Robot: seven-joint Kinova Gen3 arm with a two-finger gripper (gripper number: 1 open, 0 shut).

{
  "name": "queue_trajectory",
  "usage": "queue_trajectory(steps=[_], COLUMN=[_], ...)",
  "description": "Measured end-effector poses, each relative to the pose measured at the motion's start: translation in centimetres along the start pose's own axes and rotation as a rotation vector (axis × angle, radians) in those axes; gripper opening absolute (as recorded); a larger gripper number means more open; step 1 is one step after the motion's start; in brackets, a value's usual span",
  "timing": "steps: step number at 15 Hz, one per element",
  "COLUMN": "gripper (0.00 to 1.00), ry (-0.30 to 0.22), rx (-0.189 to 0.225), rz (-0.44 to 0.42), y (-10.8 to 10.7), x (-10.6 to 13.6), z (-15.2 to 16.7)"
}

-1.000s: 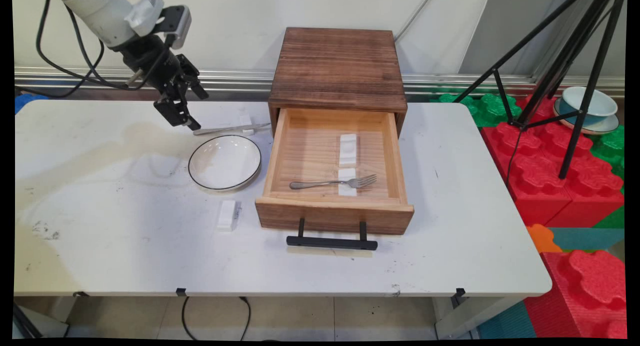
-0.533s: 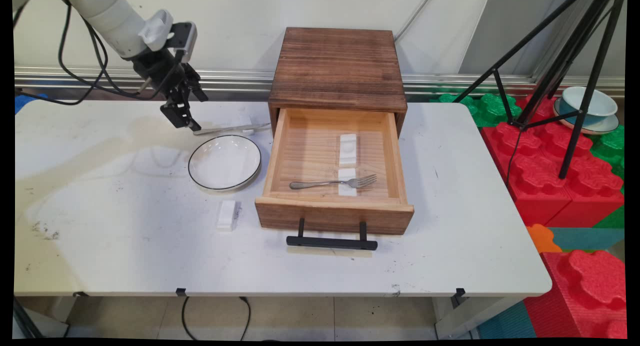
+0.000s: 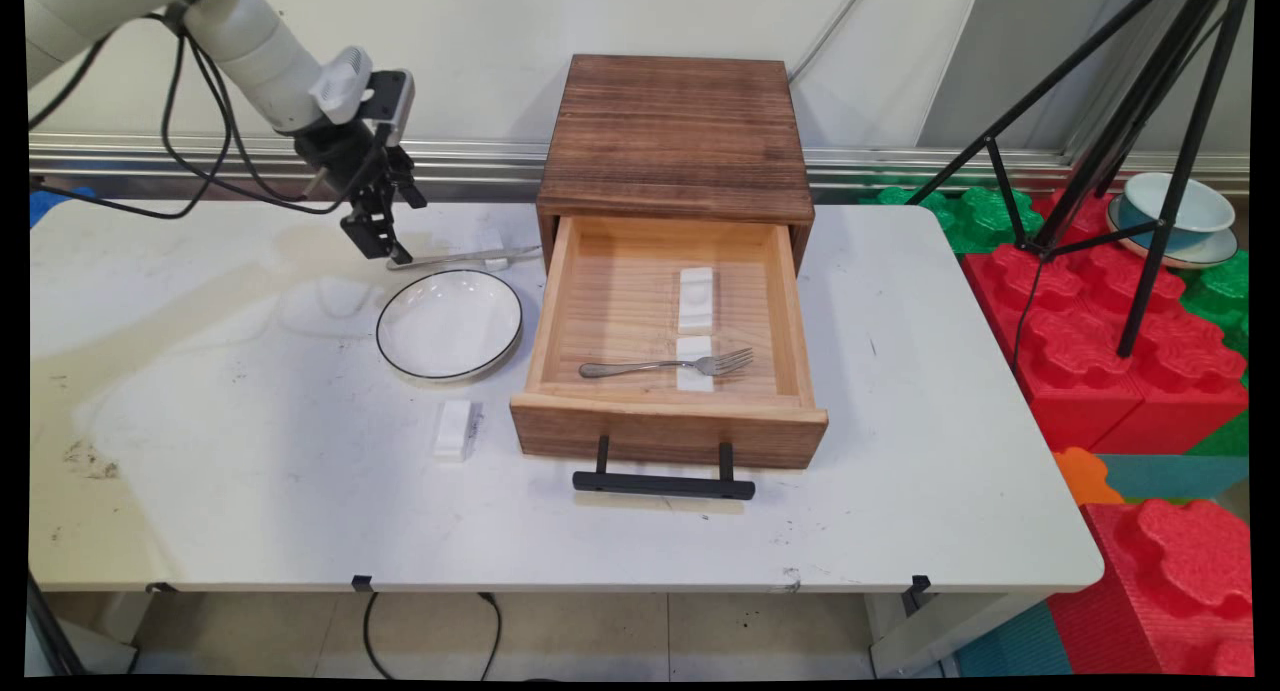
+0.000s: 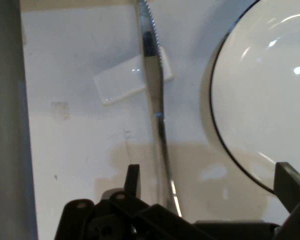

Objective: Pick up the knife from the left of the white plate

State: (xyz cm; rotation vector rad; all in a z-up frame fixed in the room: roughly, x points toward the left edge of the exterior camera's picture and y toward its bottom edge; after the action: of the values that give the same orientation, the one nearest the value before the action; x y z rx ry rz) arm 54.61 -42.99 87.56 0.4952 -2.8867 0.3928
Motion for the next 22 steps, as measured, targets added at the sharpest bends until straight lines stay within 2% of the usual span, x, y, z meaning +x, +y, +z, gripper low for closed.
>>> queue_trajectory(steps=[11,22], gripper=[1.00,1.00], ry=[-0.013,-0.007], rx=[0.011,-0.031], rz=[0.028,0.075], y=[-3.6,-5.2], x=[0.4,1.0], z=[5.3,8.5])
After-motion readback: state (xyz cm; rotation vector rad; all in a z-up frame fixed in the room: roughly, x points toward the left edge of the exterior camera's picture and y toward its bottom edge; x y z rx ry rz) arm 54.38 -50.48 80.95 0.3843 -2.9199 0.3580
